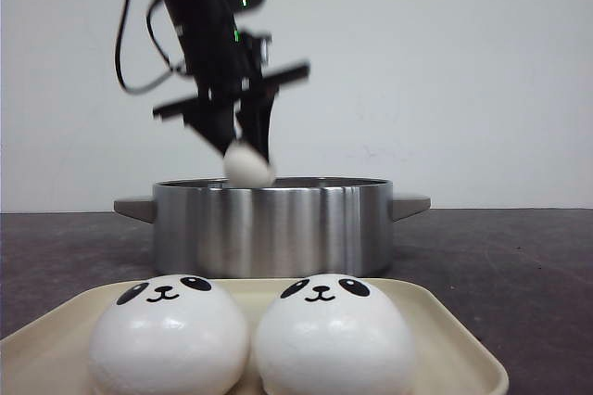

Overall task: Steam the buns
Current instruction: 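Lift the bun with the left gripper and lower it into the pot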

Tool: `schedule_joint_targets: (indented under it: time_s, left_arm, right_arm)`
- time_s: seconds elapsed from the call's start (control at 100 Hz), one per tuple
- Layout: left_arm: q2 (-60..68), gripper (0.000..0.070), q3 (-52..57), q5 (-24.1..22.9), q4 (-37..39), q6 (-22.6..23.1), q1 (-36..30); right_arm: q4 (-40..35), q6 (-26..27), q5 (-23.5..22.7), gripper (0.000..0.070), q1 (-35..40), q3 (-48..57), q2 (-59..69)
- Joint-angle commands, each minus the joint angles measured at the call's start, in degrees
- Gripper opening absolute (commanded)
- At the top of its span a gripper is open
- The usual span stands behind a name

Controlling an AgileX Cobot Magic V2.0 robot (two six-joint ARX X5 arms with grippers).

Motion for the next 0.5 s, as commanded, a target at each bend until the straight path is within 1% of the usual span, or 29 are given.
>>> schedule_joint_targets:
  time_s: [0.0, 0.11, 0.32, 0.49]
  left_arm:
    - [1.86, 0.001, 1.55, -1.31, 0.39, 2.01, -0.22]
    - [3.28, 0.001, 1.55, -2.19, 1.84, 2.19, -0.09]
    - [3.63, 0.001, 1.55, -2.19, 6.32, 1.53, 0.17]
    - [4.15, 0.001, 1.55, -2.14, 6.32, 1.49, 0.74]
  right_arm:
    - [-1.31, 1.79, 0.17, 0.0004, 0.61, 0.96, -0.04]
    - [-2.12, 2.67, 0.2, 0.0004, 0.61, 0.96, -0.13]
    - [-3.83, 4.22, 0.17, 0.0004, 0.61, 0.96, -0.13]
    - [-3.87, 4.61, 0.2, 0.0004, 0.61, 0.96, -0.13]
